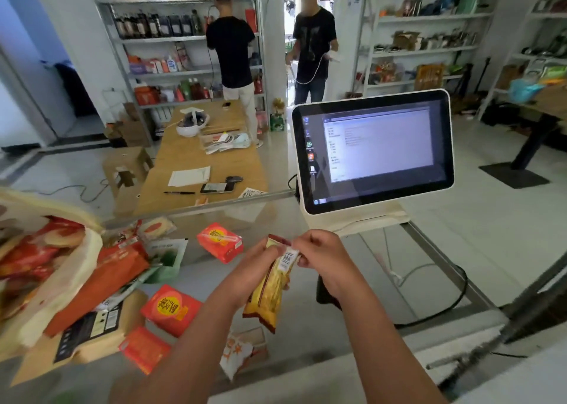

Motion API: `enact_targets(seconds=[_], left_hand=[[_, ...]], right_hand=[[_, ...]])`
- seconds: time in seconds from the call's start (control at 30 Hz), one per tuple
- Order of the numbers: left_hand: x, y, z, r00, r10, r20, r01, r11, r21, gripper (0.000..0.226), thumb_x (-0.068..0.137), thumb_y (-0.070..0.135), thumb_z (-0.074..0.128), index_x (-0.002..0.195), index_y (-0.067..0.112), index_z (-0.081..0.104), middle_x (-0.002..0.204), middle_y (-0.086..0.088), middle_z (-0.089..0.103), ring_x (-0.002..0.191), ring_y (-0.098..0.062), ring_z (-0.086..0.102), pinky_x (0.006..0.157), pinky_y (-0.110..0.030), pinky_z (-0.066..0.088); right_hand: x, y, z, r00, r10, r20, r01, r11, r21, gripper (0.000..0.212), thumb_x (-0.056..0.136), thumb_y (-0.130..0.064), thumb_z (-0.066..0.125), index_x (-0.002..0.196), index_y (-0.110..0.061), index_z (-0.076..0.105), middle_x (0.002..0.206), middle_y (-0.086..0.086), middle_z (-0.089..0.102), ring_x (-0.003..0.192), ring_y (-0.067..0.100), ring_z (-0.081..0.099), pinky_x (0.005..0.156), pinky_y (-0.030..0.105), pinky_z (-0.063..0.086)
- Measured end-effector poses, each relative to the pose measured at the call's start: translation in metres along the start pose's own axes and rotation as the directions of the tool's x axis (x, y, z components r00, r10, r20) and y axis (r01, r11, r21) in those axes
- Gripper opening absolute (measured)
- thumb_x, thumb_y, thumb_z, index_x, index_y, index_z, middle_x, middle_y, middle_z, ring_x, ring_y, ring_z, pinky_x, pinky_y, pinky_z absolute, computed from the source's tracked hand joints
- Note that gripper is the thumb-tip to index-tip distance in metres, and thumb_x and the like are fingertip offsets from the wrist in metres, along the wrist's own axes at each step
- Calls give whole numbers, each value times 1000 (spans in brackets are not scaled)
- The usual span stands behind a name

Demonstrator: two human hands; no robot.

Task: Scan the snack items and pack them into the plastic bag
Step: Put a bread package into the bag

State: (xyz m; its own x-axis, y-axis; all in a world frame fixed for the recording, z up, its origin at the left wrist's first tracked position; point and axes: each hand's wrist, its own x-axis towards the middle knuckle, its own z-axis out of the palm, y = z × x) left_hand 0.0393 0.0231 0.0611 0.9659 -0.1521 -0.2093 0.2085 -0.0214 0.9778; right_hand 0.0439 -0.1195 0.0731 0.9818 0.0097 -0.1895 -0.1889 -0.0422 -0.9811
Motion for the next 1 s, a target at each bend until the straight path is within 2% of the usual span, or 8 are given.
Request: enact_targets(seconds=[0.1, 0.2, 0.33, 0.47, 0.57, 0.7, 0.9, 1.0], left_hand=[[-4, -4, 17, 1000, -7, 0, 7, 999, 34, 12, 98, 19, 52, 103, 10, 58, 67, -7, 69, 60, -28, 65, 62, -40, 56], [-3, -9, 28, 999, -51, 13, 49, 994, 99, 28, 95, 38, 55, 95, 11, 64, 70, -6, 70, 65, -26, 67, 63, -36, 57], [8, -21, 32, 997, -78, -19, 81, 978, 193, 41, 92, 50, 54, 97, 13, 69, 80, -8, 72, 70, -23, 69, 71, -39, 58], [16, -29, 26, 997, -43, -68, 60, 957, 284, 46, 89, 58, 53, 91, 16, 71, 80, -6, 73, 73, -21, 69, 78, -43, 56], [20, -34, 15, 994, -98, -39, 106, 947, 302, 50, 86, 60, 56, 91, 13, 71, 78, -7, 73, 73, -22, 68, 82, -47, 55], [15, -44, 13, 987, -139, 76, 129, 983, 130, 41, 92, 47, 54, 101, 9, 65, 81, -9, 72, 72, -26, 69, 72, -41, 57], [23, -55, 9, 987, -128, 94, 121, 990, 74, 41, 93, 46, 54, 102, 8, 66, 85, -11, 72, 78, -25, 69, 75, -42, 58], [31, -57, 11, 991, -125, 43, 119, 985, 121, 42, 93, 45, 57, 98, 5, 66, 81, -13, 72, 74, -29, 70, 75, -45, 60]], right_hand=[[7, 14, -12, 1000, 20, -20, -21, 999, -26, 19, 84, -15, 63, 82, 3, 65, 73, 10, 64, 68, 15, 59, 72, 31, 54], [8, 30, -13, 990, -28, -136, 12, 993, -117, 17, 84, -20, 63, 75, -5, 64, 75, 10, 67, 72, 22, 64, 74, 39, 55], [7, 39, -12, 972, -43, -232, 13, 991, -132, 20, 87, -21, 63, 76, -4, 62, 74, 8, 67, 71, 21, 66, 66, 32, 55], [11, 37, -16, 977, 66, -203, -72, 997, -27, 23, 89, -18, 61, 77, 1, 64, 65, 9, 66, 57, 15, 62, 63, 30, 55], [12, 41, -14, 974, 170, -150, -159, 984, 86, 21, 89, -14, 61, 71, -2, 62, 53, 4, 60, 51, 14, 56, 59, 27, 54], [8, 49, -8, 968, 228, -108, -213, 968, 133, 18, 90, -15, 61, 82, 1, 62, 60, 6, 61, 52, 13, 56, 61, 25, 55], [6, 49, -7, 972, 167, -162, -175, 984, -34, 22, 92, -20, 59, 76, -5, 63, 67, 8, 65, 57, 14, 60, 70, 34, 57], [6, 55, -14, 957, -60, -283, -25, 958, -287, 21, 93, -22, 57, 79, -8, 65, 74, 1, 64, 71, 17, 62, 73, 27, 54]])
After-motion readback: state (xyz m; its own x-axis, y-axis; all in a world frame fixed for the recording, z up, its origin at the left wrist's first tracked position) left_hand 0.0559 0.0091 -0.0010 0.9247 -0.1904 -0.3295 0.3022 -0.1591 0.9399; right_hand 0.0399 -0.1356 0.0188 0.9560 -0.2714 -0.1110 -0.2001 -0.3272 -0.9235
